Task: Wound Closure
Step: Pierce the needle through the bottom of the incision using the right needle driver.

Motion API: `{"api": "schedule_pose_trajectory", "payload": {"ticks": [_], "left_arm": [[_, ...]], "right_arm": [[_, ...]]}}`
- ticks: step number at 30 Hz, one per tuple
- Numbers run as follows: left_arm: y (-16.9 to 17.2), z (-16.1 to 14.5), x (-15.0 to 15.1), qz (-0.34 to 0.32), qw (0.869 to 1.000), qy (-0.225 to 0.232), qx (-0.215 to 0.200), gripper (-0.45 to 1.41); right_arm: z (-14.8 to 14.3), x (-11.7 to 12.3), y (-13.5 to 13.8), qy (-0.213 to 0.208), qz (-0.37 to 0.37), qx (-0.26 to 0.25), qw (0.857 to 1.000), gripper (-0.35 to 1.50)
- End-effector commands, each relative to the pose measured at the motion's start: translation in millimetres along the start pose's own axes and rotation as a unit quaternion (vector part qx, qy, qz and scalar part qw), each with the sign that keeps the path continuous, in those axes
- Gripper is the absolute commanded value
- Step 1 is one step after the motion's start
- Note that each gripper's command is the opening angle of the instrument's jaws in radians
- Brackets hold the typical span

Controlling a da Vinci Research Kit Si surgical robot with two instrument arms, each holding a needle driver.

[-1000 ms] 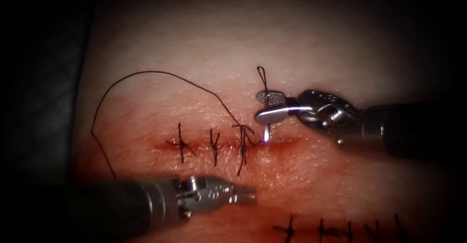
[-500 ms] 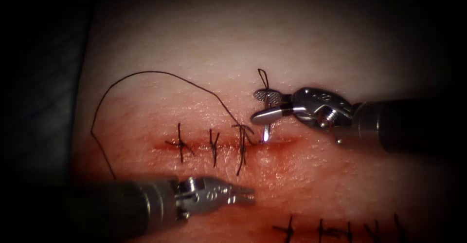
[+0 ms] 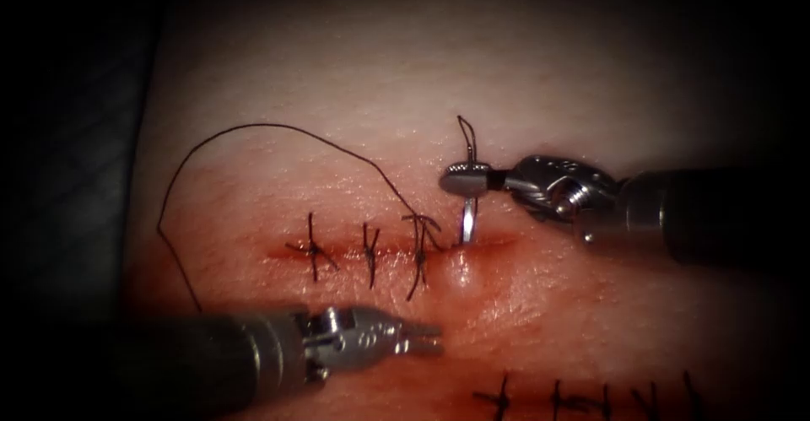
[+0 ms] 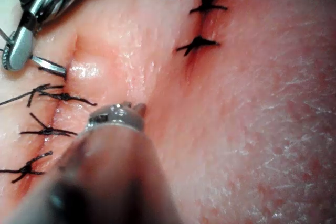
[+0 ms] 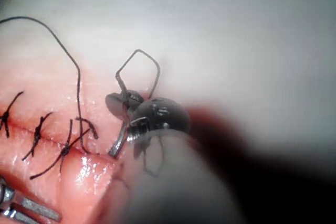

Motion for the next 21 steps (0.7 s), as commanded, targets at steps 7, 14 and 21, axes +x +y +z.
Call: {"api": "schedule_pose_trajectory", "payload": {"ticks": [7, 14, 21], "left_arm": [[0.0, 0.8, 0.0, 0.000, 1.000, 0.000, 0.000, -0.08], [-0.1, 1.1, 0.2, -0.001, 1.000, 0.000, 0.001, -0.08], [-0.3, 1.2, 0.2, -0.001, 1.000, 0.000, 0.001, -0.08]], "right_arm": [[1.0, -0.3, 0.0, -0.006, 0.173, 0.019, 0.985, -0.35], [1.7, -2.1, -0.3, -0.006, 0.288, 0.066, 0.955, -0.35], [2.5, -4.0, -2.3, -0.039, 0.327, 0.058, 0.943, -0.35]]}}
